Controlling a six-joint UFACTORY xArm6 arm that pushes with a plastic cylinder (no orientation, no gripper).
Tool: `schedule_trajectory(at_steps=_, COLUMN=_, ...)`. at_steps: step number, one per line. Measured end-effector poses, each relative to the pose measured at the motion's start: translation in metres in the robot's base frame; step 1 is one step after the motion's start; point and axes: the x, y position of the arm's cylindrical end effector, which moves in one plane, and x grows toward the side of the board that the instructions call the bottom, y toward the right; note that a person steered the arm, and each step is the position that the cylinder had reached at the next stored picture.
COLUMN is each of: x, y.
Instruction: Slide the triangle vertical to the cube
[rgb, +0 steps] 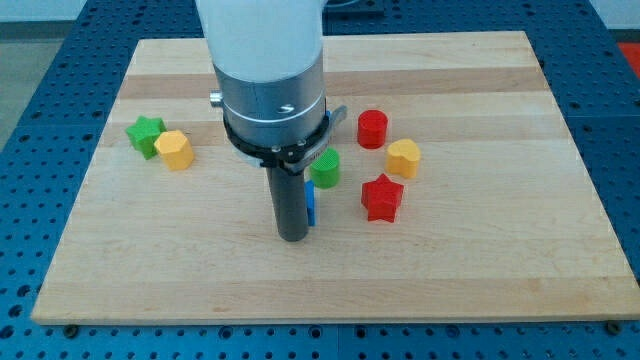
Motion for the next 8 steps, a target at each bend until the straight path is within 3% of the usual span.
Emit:
schedule_trajectory(at_steps=1, x=0.002, y=-0.027)
schedule_trajectory(at_steps=3, x=-0.040, y=-0.064)
schedule_trajectory(at_steps=8, x=-0.047, y=-0.014)
